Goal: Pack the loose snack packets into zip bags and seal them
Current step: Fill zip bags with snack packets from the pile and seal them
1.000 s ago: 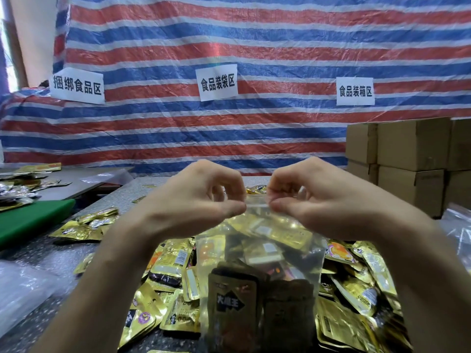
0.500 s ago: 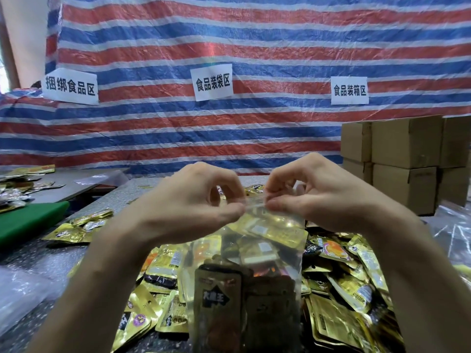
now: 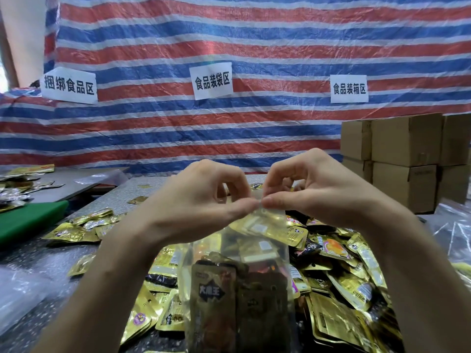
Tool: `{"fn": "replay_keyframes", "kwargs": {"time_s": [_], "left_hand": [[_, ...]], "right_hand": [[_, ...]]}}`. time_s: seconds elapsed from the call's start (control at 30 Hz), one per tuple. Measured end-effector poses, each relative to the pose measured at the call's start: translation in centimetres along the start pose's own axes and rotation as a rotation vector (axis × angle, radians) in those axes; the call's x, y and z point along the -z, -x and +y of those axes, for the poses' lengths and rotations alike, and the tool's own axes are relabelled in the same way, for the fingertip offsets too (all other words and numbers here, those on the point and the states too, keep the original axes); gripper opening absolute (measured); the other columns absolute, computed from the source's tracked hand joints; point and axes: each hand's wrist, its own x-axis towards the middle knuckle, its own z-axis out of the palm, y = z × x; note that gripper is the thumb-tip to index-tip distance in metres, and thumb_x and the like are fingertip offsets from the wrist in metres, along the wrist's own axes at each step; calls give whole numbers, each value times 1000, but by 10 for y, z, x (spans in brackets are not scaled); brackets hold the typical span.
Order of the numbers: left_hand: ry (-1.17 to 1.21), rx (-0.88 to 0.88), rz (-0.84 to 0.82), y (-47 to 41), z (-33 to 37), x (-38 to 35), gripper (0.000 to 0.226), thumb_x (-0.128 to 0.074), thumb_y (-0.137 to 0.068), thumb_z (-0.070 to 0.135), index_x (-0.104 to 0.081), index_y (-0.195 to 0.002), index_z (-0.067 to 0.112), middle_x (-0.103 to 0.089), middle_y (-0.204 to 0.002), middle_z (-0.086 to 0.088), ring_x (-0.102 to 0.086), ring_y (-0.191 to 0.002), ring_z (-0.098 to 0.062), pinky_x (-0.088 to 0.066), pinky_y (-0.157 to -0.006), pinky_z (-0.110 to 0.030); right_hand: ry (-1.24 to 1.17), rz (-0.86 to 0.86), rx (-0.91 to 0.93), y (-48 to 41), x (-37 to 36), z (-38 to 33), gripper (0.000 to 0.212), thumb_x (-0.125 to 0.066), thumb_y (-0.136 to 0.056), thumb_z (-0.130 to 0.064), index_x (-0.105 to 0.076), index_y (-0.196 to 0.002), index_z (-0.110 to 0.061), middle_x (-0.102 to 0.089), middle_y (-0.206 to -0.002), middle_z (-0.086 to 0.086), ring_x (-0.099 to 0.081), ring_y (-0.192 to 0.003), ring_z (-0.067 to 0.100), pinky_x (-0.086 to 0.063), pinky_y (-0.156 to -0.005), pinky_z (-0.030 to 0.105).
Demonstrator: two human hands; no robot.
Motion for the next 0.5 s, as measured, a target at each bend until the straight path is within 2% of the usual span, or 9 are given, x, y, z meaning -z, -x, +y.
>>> {"fn": "replay_keyframes", "kwargs": {"time_s": [0.07, 0.17, 0.27, 0.37, 0.43, 0.5], "left_hand": [[-9, -9, 23, -1, -1, -1, 13, -69, -87, 34, -71, -79, 24, -68, -73, 6, -62, -70, -11, -51, -63, -35], [-31, -1, 10, -2, -4, -1, 11, -68, -91, 22, -68, -79, 21, -65, -73, 4, -61, -74, -17, -50, -70, -46], [-11, 0, -10, -2, -3, -2, 14, -66, -91, 28, -68, -78, 21, -63, -71, 7, -58, -70, -10, -49, -68, -37], [-32, 3, -39, -2, 2, -6, 16, -60, -81, 41, -69, -81, 28, -65, -74, 15, -58, -71, -5, -46, -62, -23], [-20, -25, -12, -2, 5, -10, 12, -65, -84, 38, -71, -83, 28, -66, -74, 14, -59, -70, -7, -49, -62, -27], [-20, -31, 48, -3, 6, -13, 9, -68, -85, 32, -72, -82, 25, -67, -73, 6, -60, -70, -14, -51, -66, -40]], "right_hand": [[-11, 10, 0, 0, 0, 0, 8, -81, -82, -18, -76, -75, -18, -66, -78, 25, -51, -64, 24, -47, -65, 59], [-20, 3, -1, 2, 5, 5, 6, -80, -83, -21, -77, -77, -19, -71, -77, 10, -59, -68, 17, -54, -72, 47], [-16, -8, 16, 4, 9, 7, 8, -77, -85, -15, -75, -77, -17, -68, -78, 19, -52, -65, 16, -44, -62, 36], [10, -31, 17, 2, 5, 6, 13, -73, -87, -10, -72, -76, -17, -65, -74, 15, -47, -60, 7, -39, -56, 26], [17, -26, 19, 0, 2, 5, 14, -72, -86, -12, -70, -75, -19, -64, -71, 9, -49, -61, 7, -41, -59, 29], [20, -24, 8, -2, 0, 5, 10, -71, -85, -19, -70, -76, -21, -67, -74, 8, -53, -64, 8, -46, -63, 39]]}}
